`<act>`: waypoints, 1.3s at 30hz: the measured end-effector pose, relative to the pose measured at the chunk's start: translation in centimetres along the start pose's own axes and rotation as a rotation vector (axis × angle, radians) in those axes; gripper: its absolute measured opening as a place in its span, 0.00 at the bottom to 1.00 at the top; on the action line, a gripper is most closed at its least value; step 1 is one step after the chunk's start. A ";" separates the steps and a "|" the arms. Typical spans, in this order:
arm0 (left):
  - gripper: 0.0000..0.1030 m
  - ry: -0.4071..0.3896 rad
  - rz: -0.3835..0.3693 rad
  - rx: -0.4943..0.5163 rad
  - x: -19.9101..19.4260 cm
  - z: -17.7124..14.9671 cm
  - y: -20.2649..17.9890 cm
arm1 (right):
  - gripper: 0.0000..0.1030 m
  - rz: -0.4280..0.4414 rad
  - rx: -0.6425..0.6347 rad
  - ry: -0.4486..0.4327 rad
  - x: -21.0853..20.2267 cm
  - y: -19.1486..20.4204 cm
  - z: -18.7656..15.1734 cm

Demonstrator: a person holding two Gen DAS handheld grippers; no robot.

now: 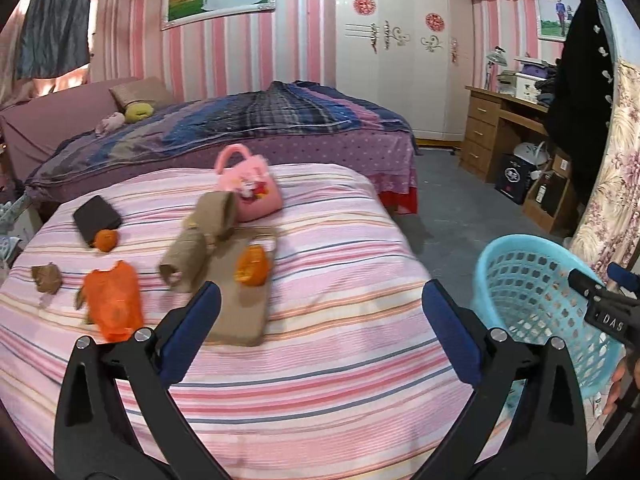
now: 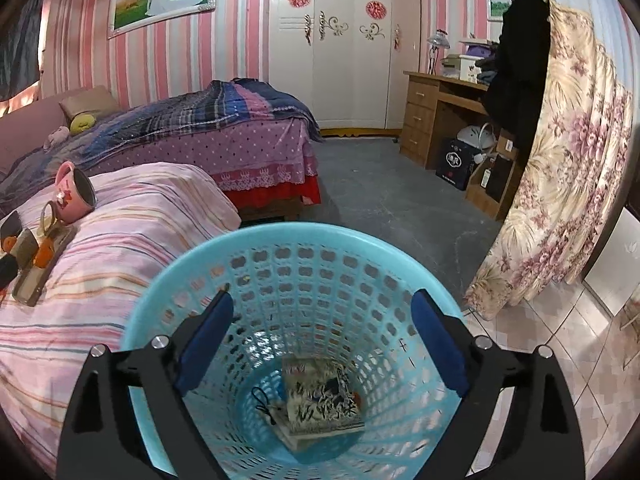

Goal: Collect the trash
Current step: 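Grasp the brown paper with the left tool while the right tool grasps the orange peel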

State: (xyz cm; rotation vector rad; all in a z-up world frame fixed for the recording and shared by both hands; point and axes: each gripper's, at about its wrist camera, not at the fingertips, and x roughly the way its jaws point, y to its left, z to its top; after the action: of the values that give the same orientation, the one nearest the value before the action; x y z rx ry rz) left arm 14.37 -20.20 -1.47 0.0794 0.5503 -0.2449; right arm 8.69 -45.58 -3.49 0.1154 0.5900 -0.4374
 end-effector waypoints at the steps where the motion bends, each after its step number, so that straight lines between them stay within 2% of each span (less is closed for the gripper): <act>1: 0.94 0.000 0.007 -0.003 -0.1 0.0 0.5 | 0.86 0.002 -0.001 -0.004 -0.1 0.4 0.1; 13: 0.95 0.008 0.138 -0.007 -1.9 -0.4 11.2 | 0.86 0.057 -0.021 -0.046 -1.6 6.7 1.0; 19: 0.95 0.060 0.174 -0.049 -1.9 -2.4 17.2 | 0.86 0.110 -0.066 -0.041 -1.7 10.6 0.8; 24: 0.95 0.064 0.212 -0.055 -2.0 -3.1 20.2 | 0.86 0.154 -0.112 -0.027 -1.7 14.0 0.4; 31: 0.94 0.125 0.220 -0.052 0.4 -3.5 22.0 | 0.86 0.195 -0.154 -0.013 -1.2 18.3 0.3; 35: 0.93 0.183 0.169 -0.086 2.1 -3.5 22.8 | 0.86 0.217 -0.185 0.005 -0.3 20.8 0.9; 39: 0.83 0.218 0.128 -0.087 3.6 -3.2 22.7 | 0.86 0.224 -0.204 0.001 0.2 22.5 2.0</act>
State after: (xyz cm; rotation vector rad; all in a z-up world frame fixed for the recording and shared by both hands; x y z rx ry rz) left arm 21.39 1.48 -5.84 0.0573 0.7690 -0.0877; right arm 19.62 -25.84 -2.34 -0.0139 0.6115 -0.1589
